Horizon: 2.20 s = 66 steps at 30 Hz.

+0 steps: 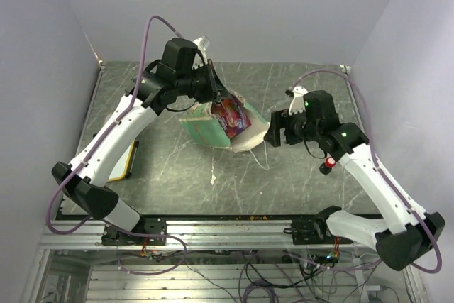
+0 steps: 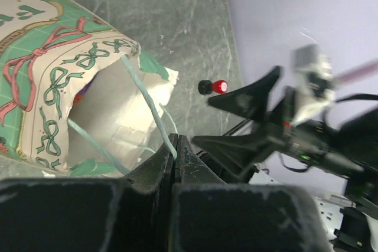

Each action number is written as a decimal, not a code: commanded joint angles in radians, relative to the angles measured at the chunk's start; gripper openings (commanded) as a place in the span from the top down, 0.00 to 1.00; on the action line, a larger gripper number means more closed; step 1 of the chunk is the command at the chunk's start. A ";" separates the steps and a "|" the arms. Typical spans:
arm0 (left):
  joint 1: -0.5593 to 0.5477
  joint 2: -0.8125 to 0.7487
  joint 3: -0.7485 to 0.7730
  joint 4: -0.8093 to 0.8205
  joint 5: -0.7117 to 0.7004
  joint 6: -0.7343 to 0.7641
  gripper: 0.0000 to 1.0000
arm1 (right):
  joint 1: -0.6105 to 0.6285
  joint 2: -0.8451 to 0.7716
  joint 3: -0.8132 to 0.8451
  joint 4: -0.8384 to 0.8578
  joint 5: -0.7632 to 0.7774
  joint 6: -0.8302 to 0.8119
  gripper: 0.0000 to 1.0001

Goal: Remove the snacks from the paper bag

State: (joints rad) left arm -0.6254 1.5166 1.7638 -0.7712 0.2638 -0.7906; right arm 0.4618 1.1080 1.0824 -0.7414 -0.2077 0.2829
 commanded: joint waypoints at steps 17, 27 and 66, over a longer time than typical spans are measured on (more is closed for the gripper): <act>0.040 0.138 0.229 -0.099 0.169 0.238 0.93 | 0.153 0.195 0.040 0.347 -0.446 -1.375 0.21; 0.039 0.182 0.308 -0.139 0.226 0.292 0.93 | 0.153 0.379 0.041 0.526 -0.426 -1.519 0.16; 0.055 0.193 0.361 -0.209 0.160 0.346 0.93 | 0.140 0.620 0.110 0.580 -0.422 -1.592 0.74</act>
State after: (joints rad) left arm -0.5838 1.7718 2.1441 -1.0084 0.4557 -0.4339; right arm 0.6037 1.7531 1.2404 -0.1783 -0.6624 -1.3281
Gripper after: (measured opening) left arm 0.077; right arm 0.361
